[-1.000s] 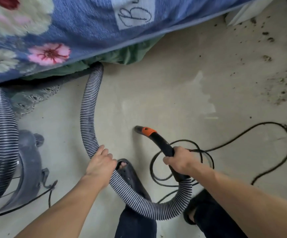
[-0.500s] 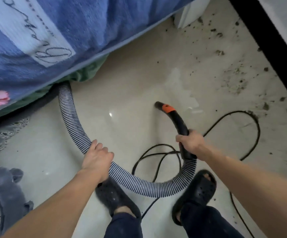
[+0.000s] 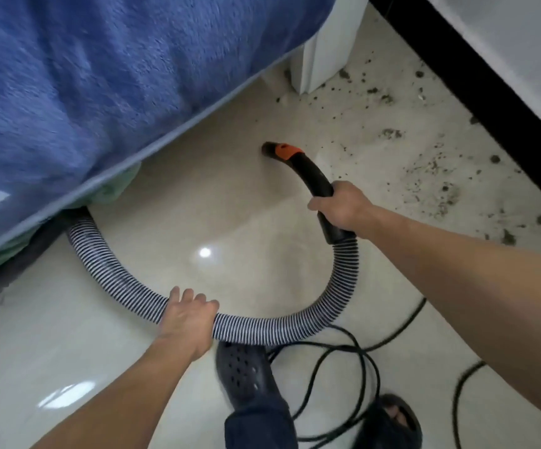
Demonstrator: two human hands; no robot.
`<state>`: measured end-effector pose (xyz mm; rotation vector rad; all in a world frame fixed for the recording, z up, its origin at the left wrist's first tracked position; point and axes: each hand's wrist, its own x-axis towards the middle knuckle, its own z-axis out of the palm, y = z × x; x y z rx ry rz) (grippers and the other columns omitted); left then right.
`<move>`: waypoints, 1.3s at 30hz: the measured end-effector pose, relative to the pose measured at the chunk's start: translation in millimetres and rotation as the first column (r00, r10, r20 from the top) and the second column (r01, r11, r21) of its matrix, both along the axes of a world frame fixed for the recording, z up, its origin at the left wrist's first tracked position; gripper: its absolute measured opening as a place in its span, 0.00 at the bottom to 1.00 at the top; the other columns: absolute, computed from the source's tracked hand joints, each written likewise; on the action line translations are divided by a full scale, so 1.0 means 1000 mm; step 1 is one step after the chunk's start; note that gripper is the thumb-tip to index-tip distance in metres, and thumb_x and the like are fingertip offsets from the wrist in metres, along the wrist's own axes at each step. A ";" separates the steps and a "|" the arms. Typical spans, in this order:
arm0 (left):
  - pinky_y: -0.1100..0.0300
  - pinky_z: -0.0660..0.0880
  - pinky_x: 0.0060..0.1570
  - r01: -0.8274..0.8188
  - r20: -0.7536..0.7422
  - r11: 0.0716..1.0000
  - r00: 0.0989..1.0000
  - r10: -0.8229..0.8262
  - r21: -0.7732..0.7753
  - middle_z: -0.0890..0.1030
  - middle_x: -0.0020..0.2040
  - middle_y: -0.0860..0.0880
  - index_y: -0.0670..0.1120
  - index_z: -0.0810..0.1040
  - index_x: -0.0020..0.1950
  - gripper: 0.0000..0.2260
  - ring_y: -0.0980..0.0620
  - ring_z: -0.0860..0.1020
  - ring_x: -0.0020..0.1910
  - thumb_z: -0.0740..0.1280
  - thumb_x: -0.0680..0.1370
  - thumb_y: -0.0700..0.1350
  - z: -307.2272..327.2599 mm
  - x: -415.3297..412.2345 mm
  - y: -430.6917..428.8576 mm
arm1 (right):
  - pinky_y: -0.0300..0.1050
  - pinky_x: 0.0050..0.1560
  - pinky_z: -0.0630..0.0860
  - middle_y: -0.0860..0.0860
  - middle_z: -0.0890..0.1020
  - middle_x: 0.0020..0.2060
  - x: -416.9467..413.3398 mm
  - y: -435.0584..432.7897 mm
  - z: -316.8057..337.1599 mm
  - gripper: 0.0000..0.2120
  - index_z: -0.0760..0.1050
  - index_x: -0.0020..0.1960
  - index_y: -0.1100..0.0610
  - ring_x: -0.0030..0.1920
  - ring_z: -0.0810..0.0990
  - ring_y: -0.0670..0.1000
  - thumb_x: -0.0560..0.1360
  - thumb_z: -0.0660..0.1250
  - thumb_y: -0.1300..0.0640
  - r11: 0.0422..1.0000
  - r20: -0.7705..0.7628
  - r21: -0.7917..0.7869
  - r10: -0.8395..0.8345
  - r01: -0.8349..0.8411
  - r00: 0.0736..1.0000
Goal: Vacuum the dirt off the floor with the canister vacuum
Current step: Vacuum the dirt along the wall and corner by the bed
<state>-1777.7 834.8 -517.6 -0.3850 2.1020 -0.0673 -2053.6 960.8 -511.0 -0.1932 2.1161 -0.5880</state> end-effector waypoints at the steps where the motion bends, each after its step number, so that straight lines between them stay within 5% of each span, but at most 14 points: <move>1: 0.48 0.52 0.74 -0.009 -0.005 1.000 1.000 0.009 0.004 0.75 0.59 0.50 0.51 0.71 0.64 0.18 0.47 0.68 0.64 0.64 0.75 0.41 -0.010 -0.003 -0.001 | 0.52 0.49 0.80 0.54 0.80 0.45 -0.003 -0.006 -0.005 0.17 0.73 0.58 0.57 0.44 0.80 0.56 0.75 0.69 0.47 0.999 -0.005 -0.006 0.033 -0.033 0.999; 4: 0.51 0.57 0.70 0.000 -0.032 1.000 0.999 0.000 0.015 0.75 0.59 0.51 0.51 0.71 0.63 0.17 0.48 0.69 0.63 0.64 0.75 0.41 -0.030 -0.014 -0.008 | 0.54 0.50 0.82 0.57 0.83 0.43 -0.001 -0.002 -0.016 0.14 0.76 0.52 0.58 0.43 0.83 0.57 0.74 0.71 0.48 0.999 0.082 -0.001 0.033 -0.033 0.996; 7: 0.52 0.58 0.69 0.025 -0.091 1.000 0.995 -0.026 -0.005 0.74 0.60 0.50 0.51 0.72 0.63 0.18 0.48 0.69 0.63 0.63 0.75 0.40 -0.039 -0.031 -0.025 | 0.53 0.43 0.84 0.62 0.85 0.42 -0.009 0.006 -0.023 0.12 0.77 0.50 0.62 0.38 0.84 0.58 0.76 0.72 0.53 0.974 0.195 -0.071 -0.199 0.216 0.960; 11: 0.51 0.52 0.73 0.029 -0.248 0.993 0.967 -0.056 -0.111 0.73 0.61 0.49 0.52 0.71 0.65 0.19 0.47 0.68 0.64 0.63 0.75 0.40 -0.054 -0.074 -0.075 | 0.60 0.48 0.83 0.62 0.84 0.44 -0.034 -0.010 -0.044 0.17 0.78 0.53 0.64 0.42 0.85 0.62 0.74 0.72 0.51 0.918 0.061 -0.136 -0.367 0.372 0.928; 16: 0.50 0.47 0.75 0.070 -0.296 0.989 0.949 -0.107 -0.132 0.65 0.69 0.45 0.51 0.63 0.72 0.30 0.44 0.62 0.71 0.70 0.73 0.49 -0.070 -0.110 -0.117 | 0.57 0.48 0.83 0.59 0.84 0.42 -0.035 -0.026 -0.073 0.14 0.77 0.51 0.61 0.42 0.84 0.59 0.76 0.71 0.50 0.904 -0.003 -0.195 -0.388 0.380 0.921; 21: 0.53 0.48 0.75 0.031 -0.288 0.991 0.955 -0.068 -0.131 0.50 0.79 0.40 0.47 0.45 0.80 0.39 0.42 0.55 0.77 0.66 0.76 0.42 -0.084 -0.126 -0.126 | 0.58 0.47 0.83 0.58 0.84 0.41 -0.036 -0.029 -0.092 0.15 0.78 0.52 0.61 0.41 0.84 0.59 0.75 0.70 0.50 0.907 -0.058 -0.247 -0.366 0.342 0.929; 27: 0.52 0.49 0.74 0.042 -0.275 0.982 0.957 -0.092 -0.185 0.49 0.78 0.36 0.40 0.46 0.79 0.33 0.39 0.54 0.76 0.60 0.79 0.41 -0.095 -0.132 -0.122 | 0.46 0.38 0.75 0.52 0.80 0.41 -0.004 -0.031 -0.095 0.15 0.74 0.52 0.55 0.41 0.81 0.54 0.75 0.67 0.44 0.989 -0.145 -0.146 -0.049 0.027 0.988; 35: 0.51 0.48 0.75 0.059 -0.324 0.978 0.938 -0.123 -0.199 0.51 0.78 0.37 0.38 0.47 0.78 0.34 0.40 0.54 0.76 0.61 0.77 0.40 -0.106 -0.131 -0.125 | 0.48 0.47 0.79 0.54 0.80 0.48 -0.042 -0.069 -0.090 0.23 0.74 0.62 0.59 0.47 0.81 0.56 0.74 0.68 0.44 0.979 -0.159 -0.200 -0.001 -0.031 0.987; 39: 0.51 0.43 0.75 0.058 -0.326 0.986 0.940 -0.106 -0.154 0.47 0.79 0.38 0.42 0.44 0.79 0.39 0.41 0.51 0.77 0.65 0.76 0.41 -0.110 -0.110 -0.114 | 0.46 0.44 0.75 0.55 0.80 0.51 -0.058 -0.104 -0.075 0.28 0.72 0.66 0.59 0.46 0.79 0.55 0.77 0.65 0.38 0.985 -0.200 -0.148 0.063 -0.093 0.978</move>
